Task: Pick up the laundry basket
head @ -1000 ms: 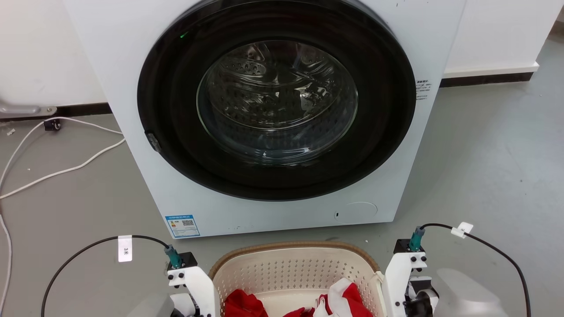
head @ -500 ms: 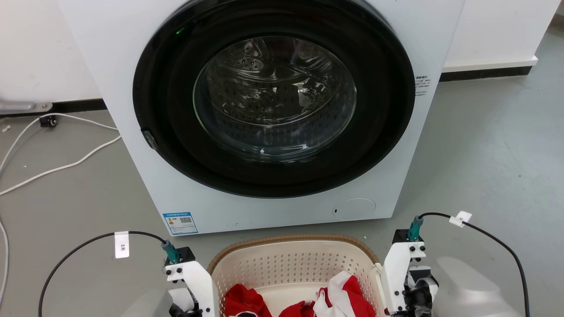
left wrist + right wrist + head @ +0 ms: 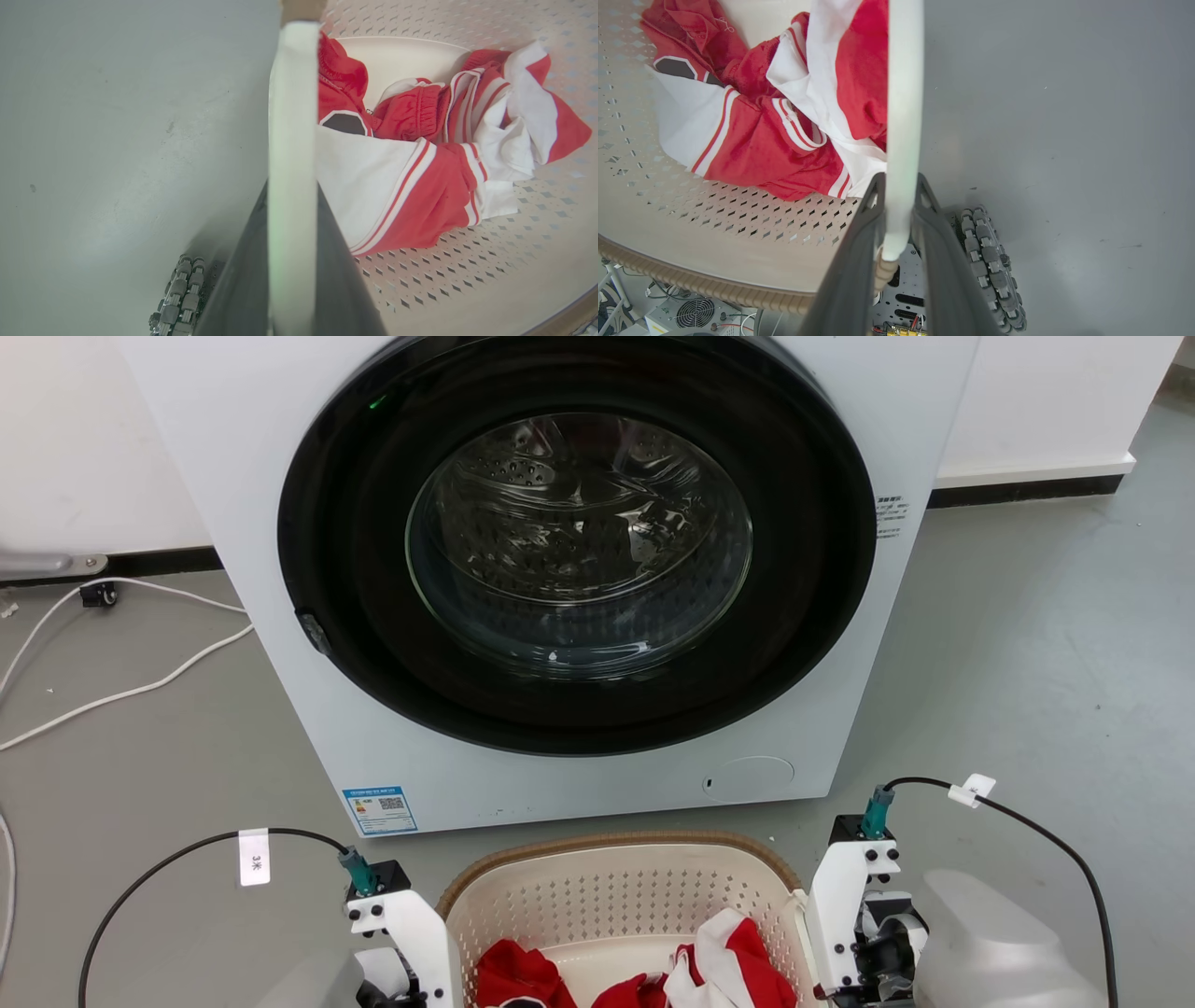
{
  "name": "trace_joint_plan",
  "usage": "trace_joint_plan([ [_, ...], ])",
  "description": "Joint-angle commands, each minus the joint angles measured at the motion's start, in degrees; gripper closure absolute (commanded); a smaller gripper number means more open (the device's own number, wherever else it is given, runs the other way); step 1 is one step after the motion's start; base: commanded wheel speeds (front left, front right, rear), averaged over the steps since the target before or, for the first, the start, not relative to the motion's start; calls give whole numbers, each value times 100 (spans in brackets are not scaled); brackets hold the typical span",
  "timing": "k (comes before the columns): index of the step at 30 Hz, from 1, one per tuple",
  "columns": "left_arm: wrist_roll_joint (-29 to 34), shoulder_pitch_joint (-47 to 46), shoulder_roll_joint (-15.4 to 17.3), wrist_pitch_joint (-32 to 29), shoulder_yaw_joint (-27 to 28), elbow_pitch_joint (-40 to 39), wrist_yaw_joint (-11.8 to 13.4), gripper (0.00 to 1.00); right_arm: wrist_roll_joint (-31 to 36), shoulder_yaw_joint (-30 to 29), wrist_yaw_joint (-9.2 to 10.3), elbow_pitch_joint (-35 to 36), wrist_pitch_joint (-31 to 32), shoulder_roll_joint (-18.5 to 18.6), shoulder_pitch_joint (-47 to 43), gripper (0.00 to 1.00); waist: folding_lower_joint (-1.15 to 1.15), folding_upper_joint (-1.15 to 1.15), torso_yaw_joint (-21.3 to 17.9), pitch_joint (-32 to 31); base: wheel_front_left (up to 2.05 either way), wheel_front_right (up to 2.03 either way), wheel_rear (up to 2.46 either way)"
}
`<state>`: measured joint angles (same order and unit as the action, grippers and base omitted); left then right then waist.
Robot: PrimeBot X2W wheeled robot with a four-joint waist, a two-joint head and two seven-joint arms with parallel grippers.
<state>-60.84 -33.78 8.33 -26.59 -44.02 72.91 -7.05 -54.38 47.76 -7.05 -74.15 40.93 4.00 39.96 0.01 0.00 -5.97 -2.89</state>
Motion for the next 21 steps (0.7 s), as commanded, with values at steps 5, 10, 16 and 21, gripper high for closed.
trace_joint_plan([
  [5,-86,-104,-189,25,-29,-63,-79,100,1,-49,-81,62,74,-204,50,100,-1,0,-2,-15,0,0,0],
  [10,-108,-126,-189,34,-44,-53,-78,100,14,-93,-81,61,119,-203,35,100,-1,0,-2,-15,0,0,0],
  [16,-146,-120,-179,63,-46,-31,-78,100,62,-156,-81,61,160,-201,36,100,-1,0,-12,-5,0,0,0],
  [21,-161,-133,-168,105,-57,-14,-78,100,88,-205,-81,61,186,-199,32,100,-1,0,-17,10,0,0,0],
])
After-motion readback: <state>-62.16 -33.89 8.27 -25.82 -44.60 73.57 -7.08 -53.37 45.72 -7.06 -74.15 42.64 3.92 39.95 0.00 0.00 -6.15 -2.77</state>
